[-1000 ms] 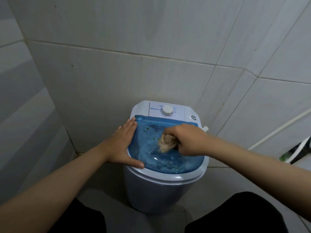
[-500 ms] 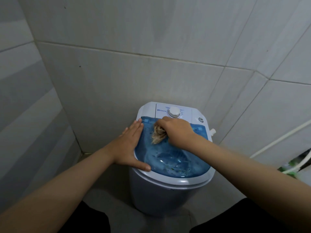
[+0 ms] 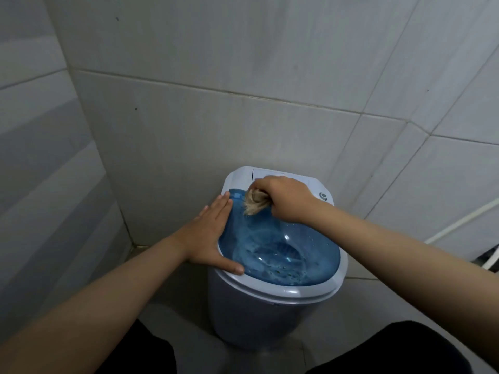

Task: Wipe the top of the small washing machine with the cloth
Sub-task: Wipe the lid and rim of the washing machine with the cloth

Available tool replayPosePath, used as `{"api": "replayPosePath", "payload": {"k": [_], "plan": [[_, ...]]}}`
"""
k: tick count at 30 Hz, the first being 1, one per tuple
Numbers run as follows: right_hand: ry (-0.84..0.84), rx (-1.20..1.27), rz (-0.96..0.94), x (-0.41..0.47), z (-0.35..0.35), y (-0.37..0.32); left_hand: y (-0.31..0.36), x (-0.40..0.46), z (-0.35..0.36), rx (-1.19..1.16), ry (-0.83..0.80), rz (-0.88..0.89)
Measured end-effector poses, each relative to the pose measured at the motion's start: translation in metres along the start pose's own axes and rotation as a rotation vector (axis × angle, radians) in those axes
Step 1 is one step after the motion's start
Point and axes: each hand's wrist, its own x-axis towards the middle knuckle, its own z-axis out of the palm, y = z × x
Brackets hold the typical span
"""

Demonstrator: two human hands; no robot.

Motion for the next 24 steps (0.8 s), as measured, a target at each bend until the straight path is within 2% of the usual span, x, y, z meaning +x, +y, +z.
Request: {"api": "replayPosePath", "payload": {"k": [4,8,17,24], "plan": [[0.023,-0.089,0.060,0.042,0.019,-0.003,0.002,0.000,0.000,-0.003,0.042,0.010],[0.036,-0.158,0.038,0.044,0.032,-0.013,0.000,0.001,0.002,-0.005,0.067,-0.005],[-0.010,-0.029,-0.238,-0.035,0.039,-0.025,-0.004,0.002,0.002,0.032,-0.006,-0.027],[-0.069,-0.048,-0.442,-0.081,0.037,-0.005,-0.002,0.000,0.000,0.034,-0.026,-0.034]]}}
